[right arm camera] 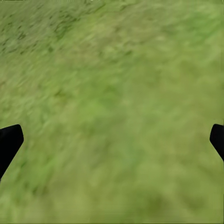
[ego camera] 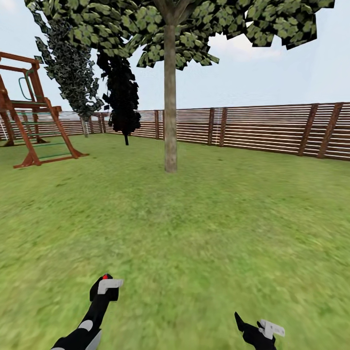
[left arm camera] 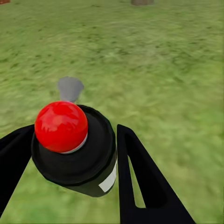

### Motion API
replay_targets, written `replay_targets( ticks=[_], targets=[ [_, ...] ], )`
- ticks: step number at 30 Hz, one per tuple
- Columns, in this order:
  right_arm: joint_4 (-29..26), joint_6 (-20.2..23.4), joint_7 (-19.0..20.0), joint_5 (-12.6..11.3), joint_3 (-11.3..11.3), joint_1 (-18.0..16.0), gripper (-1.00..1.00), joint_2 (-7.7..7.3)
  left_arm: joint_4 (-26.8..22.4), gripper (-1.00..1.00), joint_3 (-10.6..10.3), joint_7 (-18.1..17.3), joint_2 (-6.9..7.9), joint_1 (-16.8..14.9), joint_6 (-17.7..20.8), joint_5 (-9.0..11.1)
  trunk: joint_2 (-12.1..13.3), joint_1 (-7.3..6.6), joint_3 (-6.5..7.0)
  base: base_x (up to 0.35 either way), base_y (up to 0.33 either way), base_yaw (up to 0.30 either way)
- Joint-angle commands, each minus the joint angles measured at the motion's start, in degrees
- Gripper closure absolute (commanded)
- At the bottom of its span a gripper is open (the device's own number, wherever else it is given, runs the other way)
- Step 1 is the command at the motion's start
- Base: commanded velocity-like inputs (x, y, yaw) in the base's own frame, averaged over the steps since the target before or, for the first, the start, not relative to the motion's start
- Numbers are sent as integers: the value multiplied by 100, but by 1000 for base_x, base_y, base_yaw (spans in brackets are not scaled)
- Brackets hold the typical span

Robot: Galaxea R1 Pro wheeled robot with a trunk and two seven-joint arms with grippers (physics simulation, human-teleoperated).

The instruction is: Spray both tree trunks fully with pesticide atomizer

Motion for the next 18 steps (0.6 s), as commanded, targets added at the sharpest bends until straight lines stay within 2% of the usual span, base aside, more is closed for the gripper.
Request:
replay_targets(
  ticks=[1,18],
  targets=[
    [0,0,0,0,0,0,-100,0,-1,100,-1,1,0,0,0,-1,0,0,0,330,0,0],
    [0,0,-1,0,0,0,-100,0,-1,100,-1,1,0,0,0,-1,0,0,0,329,0,0]
  ],
)
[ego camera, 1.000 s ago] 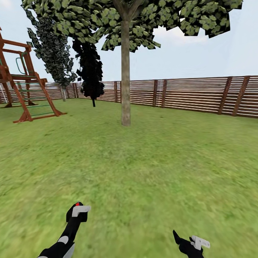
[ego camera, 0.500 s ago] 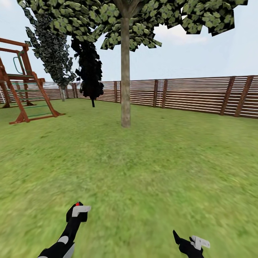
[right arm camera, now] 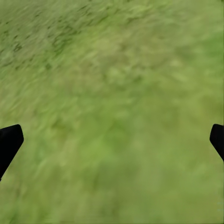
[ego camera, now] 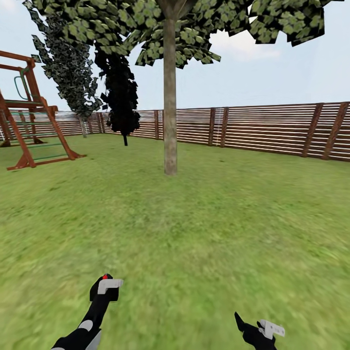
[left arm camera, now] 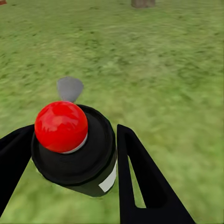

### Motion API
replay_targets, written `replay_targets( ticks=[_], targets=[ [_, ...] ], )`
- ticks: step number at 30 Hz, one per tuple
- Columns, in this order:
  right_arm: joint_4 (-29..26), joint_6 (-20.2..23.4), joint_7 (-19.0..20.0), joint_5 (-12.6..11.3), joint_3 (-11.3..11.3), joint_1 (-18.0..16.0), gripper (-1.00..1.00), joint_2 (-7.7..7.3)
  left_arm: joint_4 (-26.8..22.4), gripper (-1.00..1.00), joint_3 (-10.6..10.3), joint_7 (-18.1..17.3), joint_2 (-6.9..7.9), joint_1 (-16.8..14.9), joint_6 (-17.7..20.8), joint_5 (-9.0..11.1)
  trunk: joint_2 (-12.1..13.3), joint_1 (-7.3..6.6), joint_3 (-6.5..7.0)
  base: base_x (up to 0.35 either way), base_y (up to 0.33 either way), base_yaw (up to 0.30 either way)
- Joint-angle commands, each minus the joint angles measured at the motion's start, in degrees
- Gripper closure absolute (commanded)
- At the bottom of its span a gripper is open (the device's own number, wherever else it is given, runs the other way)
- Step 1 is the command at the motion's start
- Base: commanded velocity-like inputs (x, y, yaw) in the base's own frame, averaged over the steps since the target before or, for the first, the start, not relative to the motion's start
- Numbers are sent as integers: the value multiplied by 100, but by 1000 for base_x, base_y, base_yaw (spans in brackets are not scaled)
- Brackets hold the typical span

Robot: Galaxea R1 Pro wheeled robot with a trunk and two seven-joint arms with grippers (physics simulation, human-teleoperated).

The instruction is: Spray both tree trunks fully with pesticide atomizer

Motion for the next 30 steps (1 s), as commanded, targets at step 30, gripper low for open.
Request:
replay_targets(
  ticks=[30],
  targets=[
    [0,0,0,0,0,0,-100,0,-1,100,-3,1,0,0,0,-4,0,0,0,329,0,15]
  ],
)
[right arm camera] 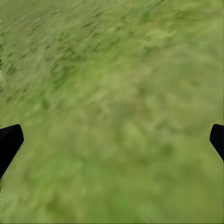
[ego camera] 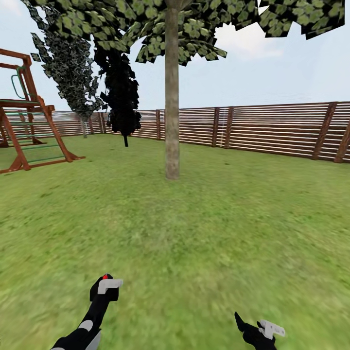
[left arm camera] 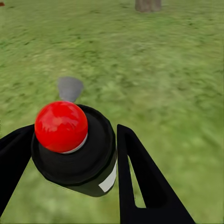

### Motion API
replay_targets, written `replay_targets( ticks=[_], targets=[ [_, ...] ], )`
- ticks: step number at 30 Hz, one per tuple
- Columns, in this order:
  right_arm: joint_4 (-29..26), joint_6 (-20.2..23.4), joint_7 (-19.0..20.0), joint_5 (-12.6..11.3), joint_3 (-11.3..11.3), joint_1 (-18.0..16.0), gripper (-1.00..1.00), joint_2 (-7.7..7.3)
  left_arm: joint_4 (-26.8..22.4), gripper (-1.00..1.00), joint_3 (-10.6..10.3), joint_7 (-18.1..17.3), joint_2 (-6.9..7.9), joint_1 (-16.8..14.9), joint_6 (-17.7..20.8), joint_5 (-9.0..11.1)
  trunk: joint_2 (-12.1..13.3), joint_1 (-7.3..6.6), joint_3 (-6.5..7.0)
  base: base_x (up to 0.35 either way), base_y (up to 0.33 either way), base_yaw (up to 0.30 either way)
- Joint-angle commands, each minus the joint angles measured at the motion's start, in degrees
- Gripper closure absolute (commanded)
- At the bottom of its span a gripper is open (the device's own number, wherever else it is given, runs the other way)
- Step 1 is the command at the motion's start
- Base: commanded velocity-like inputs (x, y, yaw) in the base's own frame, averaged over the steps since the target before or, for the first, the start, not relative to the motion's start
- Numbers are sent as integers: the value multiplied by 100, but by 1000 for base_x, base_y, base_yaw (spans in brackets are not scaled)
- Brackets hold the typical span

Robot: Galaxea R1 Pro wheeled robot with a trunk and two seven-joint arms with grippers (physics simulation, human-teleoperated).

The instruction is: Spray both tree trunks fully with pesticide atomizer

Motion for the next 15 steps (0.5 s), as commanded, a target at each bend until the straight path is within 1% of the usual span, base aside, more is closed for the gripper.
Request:
replay_targets(
  ticks=[1,5,15],
  targets=[
    [0,0,0,0,0,0,-100,0,-1,100,-1,1,0,0,0,1,0,0,0,329,0,131],
    [0,0,1,0,0,0,-100,0,-1,100,-2,1,0,0,0,-1,0,0,0,329,0,45],
    [0,0,-1,0,0,0,-100,0,-1,100,0,1,0,0,0,-4,0,0,0,329,0,1]
  ],
)
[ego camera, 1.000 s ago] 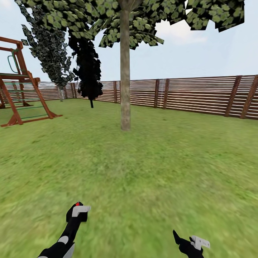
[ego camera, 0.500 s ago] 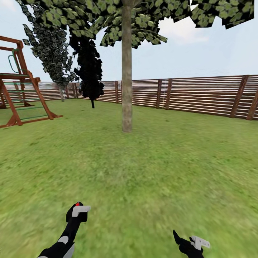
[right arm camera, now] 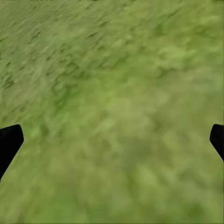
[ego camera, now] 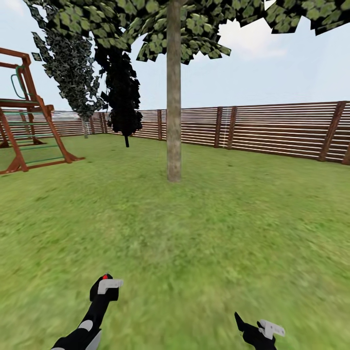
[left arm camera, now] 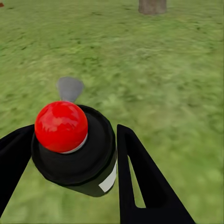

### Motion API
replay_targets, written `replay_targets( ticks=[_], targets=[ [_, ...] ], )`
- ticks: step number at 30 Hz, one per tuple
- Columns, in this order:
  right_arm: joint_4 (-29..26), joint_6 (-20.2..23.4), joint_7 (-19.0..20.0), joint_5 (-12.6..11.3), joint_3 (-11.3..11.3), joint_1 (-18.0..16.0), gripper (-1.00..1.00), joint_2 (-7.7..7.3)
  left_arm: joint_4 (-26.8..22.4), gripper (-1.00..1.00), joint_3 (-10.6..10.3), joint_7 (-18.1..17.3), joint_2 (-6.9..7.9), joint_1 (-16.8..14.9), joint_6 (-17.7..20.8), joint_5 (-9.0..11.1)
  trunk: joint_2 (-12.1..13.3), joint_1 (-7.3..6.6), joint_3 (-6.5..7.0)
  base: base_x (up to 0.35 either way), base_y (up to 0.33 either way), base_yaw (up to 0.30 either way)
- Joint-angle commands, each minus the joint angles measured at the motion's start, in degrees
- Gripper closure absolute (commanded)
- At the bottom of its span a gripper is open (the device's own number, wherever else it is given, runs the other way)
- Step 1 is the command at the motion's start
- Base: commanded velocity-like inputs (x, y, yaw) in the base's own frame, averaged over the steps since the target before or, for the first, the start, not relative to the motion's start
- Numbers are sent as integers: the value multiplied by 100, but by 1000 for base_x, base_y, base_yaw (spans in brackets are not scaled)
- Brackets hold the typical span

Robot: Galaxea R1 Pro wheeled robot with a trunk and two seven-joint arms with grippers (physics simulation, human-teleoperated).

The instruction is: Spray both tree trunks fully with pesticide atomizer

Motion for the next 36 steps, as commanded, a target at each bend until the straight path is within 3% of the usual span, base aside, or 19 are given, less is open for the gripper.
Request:
replay_targets(
  ticks=[1,36],
  targets=[
    [0,0,0,0,0,0,-100,0,-1,100,-1,1,0,0,0,-2,0,0,0,329,0,0],
    [0,0,0,0,0,0,-100,0,-1,100,-5,1,0,7,0,-1,0,0,0,329,0,22]
  ],
)
